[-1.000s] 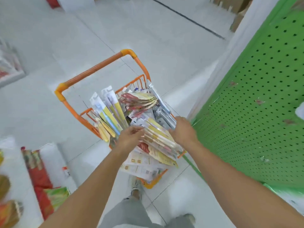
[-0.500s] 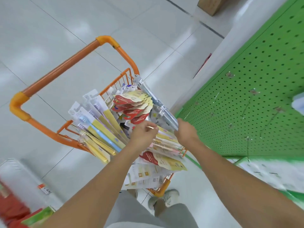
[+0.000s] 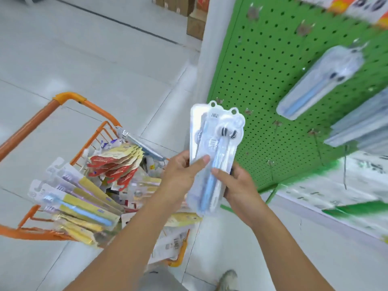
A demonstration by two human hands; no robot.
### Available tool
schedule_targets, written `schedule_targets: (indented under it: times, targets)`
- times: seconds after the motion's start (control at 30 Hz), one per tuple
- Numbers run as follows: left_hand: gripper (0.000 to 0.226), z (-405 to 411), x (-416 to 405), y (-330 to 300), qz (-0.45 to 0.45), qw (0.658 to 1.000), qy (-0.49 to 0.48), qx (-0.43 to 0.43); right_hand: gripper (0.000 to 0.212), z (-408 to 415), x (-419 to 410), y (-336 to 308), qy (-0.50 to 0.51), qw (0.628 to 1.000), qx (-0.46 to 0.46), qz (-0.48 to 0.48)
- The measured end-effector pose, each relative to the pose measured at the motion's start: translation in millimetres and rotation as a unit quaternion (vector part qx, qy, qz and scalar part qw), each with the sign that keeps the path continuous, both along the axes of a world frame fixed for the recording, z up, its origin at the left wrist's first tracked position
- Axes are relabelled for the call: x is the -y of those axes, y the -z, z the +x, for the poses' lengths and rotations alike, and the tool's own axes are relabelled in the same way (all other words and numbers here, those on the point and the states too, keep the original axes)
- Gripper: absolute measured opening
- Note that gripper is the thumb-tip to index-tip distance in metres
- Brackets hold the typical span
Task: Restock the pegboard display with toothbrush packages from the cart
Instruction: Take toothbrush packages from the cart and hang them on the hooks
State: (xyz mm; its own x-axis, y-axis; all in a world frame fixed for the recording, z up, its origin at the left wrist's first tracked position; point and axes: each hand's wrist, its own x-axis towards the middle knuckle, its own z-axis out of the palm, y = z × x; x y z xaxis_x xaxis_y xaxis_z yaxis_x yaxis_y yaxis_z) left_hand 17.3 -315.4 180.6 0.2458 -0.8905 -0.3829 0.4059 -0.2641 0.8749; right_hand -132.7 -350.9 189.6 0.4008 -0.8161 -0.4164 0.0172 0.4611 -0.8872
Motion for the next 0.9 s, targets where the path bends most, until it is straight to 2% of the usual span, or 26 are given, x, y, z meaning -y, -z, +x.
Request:
schedule_targets:
  times: [0.07,0.13,0.23,0.4,0.53,0.63,0.7,0.9]
  targets:
    - [0.020,-33,5,-13,-0.012,1.000,-0.018,0.008,0.031,-21,-5,-10,0.085,0.993,-0.041,-0.076]
    - [0.021,-68,9,-22,-0.007,0.999,-0.033,0.022,0.024,-50,-8,-19,0.143,0.981,-0.035,-0.123]
    - [0.029,-120,14,-29,0.002,1.000,-0.028,0.010,0.018,-105,-4,-23,0.178,0.975,-0.012,-0.132]
    - [0.041,-195,22,-42,0.005,1.000,0.007,-0.016,0.017,-201,13,-32,0.139,0.987,0.026,-0.075]
    - [0.026,-229,21,-56,0.001,0.999,-0.049,0.001,0.018,-246,21,-39,0.106,0.991,-0.002,-0.079]
    - [0.021,-236,21,-61,0.013,0.996,-0.068,0.048,0.011,-256,26,-41,0.099,0.990,0.023,-0.102]
    - [0.021,-233,24,-60,0.019,0.994,-0.071,0.079,0.019,-253,30,-43,0.103,0.988,0.047,-0.104]
    - [0.017,-213,41,-66,0.003,0.991,-0.079,0.110,0.012,-235,54,-51,0.146,0.972,0.024,-0.181]
